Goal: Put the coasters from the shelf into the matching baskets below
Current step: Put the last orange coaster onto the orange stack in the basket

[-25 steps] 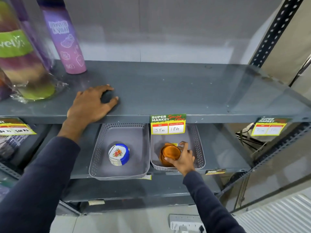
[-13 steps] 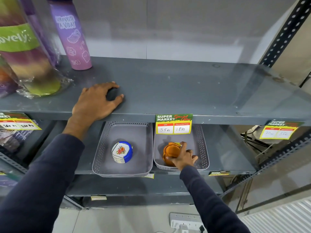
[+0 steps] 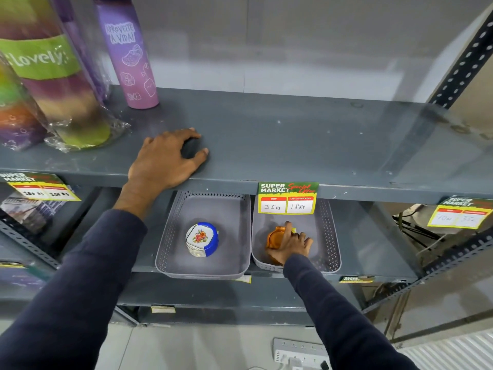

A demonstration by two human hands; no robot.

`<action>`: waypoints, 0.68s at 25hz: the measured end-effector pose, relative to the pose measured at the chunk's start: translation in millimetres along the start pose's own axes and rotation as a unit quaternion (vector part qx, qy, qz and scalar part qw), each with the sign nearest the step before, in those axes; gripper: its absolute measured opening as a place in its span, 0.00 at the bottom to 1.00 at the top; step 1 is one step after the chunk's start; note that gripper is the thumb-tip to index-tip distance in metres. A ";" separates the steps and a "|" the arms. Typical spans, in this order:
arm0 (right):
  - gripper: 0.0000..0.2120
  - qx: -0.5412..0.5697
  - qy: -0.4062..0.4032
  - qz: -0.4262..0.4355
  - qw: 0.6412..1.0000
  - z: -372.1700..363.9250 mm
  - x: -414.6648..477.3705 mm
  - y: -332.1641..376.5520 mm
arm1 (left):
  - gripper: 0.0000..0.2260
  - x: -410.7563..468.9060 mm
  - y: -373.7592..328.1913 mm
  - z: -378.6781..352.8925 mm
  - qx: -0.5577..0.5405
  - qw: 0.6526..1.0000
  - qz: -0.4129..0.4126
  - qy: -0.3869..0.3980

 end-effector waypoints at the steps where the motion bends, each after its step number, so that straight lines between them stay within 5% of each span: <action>1: 0.41 0.008 0.006 -0.003 1.000 -1.7 1.7 0.4 | 0.24 -0.2 0.4 0.0 0.000 1.000 0.001 0.000; 7: 0.47 0.010 0.044 -0.007 0.999 12.8 -0.2 10.6 | 0.24 0.4 2.1 -2.2 0.002 1.000 0.015 0.003; 12: 0.45 0.178 -0.091 0.202 0.959 64.3 -35.7 121.2 | 0.24 1.4 5.9 -2.6 -0.001 1.000 0.029 0.005; 17: 0.48 0.033 0.048 0.240 0.969 12.8 -50.0 233.6 | 0.22 1.7 7.4 -1.8 -0.008 0.999 0.032 0.004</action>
Point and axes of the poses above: each hand's wrist, its own x-axis towards the middle knuckle, its own z-axis out of the back of the hand, y = z × x, the point moved 7 cm from there along x, towards the middle knuckle, and after that the axes turned 12 degrees about -x, right-handed, at the moved point
